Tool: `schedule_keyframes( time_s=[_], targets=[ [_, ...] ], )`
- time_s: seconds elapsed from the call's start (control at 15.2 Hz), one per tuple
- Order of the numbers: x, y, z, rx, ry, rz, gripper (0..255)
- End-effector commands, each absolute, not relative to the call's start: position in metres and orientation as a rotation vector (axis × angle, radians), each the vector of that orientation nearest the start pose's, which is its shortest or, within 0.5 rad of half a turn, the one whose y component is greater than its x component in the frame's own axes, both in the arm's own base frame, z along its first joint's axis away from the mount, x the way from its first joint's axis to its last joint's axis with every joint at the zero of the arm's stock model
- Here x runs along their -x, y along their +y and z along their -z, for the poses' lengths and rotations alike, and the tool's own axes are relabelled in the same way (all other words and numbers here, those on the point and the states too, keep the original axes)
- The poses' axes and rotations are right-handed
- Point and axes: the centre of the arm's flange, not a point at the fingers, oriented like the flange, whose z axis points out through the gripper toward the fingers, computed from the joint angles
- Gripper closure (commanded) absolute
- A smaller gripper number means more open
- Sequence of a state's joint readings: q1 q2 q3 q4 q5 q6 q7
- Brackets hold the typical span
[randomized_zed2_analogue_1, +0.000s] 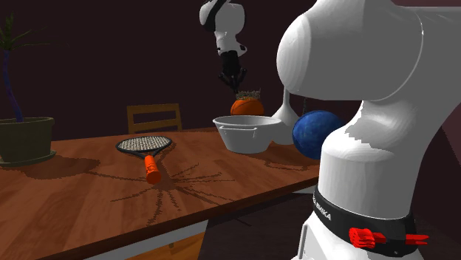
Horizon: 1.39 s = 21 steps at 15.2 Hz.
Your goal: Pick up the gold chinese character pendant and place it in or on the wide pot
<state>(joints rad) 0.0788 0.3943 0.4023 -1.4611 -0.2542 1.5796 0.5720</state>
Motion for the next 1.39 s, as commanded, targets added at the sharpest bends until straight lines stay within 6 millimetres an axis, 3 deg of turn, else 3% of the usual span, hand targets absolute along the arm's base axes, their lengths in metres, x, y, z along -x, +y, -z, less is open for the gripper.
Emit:
schedule_keyframes(
  time_s=[0.0, 0.92, 1.32],
  targets=[
    [-0.601, 0.239, -0.444, 3.337, 0.110, -0.270, 255],
    [-0.601, 0.239, -0.368, 3.337, 0.110, -0.270, 255],
    [-0.601, 0.239, -0.368, 3.337, 0.110, -0.270, 255]
  ],
)
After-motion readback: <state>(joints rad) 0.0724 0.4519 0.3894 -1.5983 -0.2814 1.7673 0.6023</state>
